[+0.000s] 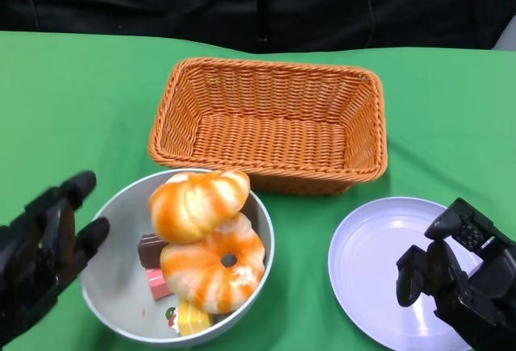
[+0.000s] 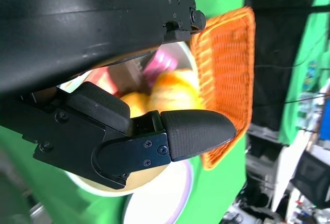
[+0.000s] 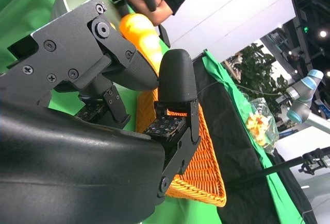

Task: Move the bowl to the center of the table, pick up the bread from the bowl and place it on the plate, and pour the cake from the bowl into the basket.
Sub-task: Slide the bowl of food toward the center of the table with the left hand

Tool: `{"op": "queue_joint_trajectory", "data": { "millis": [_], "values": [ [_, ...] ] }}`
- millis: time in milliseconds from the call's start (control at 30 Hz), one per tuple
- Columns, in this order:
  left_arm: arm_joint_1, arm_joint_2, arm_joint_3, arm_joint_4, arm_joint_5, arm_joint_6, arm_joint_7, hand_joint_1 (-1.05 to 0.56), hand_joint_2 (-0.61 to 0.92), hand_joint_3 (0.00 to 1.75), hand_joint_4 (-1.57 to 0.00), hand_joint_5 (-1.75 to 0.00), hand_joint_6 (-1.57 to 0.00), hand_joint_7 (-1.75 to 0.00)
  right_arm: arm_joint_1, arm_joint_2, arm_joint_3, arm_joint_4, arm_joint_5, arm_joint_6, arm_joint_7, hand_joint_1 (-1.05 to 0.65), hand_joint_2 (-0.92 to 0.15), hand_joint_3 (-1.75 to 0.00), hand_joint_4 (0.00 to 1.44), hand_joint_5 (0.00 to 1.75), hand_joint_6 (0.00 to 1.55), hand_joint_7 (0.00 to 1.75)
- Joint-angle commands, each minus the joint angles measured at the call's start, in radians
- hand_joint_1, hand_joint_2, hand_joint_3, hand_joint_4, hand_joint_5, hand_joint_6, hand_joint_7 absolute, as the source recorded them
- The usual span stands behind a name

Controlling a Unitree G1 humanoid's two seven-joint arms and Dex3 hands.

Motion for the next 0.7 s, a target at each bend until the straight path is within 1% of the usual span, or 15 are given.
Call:
{"op": "queue_joint_trajectory", "data": {
  "millis": [33, 333, 700],
  "values": [
    [0.028, -0.002, 0.0, -0.029, -0.011, 0.029, 0.015, -1.04, 0.92, 0.84, 0.0, 0.0, 0.0, 0.0, 0.003, -0.006, -0.005, -0.017, 0.011, 0.008, -0.01, -0.06, -0.51, -1.27, 0.91, 1.75, 0.83, 1.55],
    [0.045, -0.004, -0.003, -0.024, -0.032, 0.033, 0.001, -1.04, 0.92, 0.83, 0.0, 0.0, 0.0, 0.0, 0.005, -0.007, -0.001, -0.02, 0.006, 0.005, -0.013, -0.07, -0.51, -1.27, 0.9, 1.75, 0.83, 1.55],
    [0.032, -0.018, -0.035, -0.034, -0.046, 0.052, 0.004, -1.02, 0.92, 0.84, 0.0, 0.0, 0.0, 0.0, 0.006, -0.007, -0.001, -0.022, 0.008, 0.002, -0.011, -0.07, -0.51, -1.26, 0.9, 1.75, 0.82, 1.56]
  ]
}}
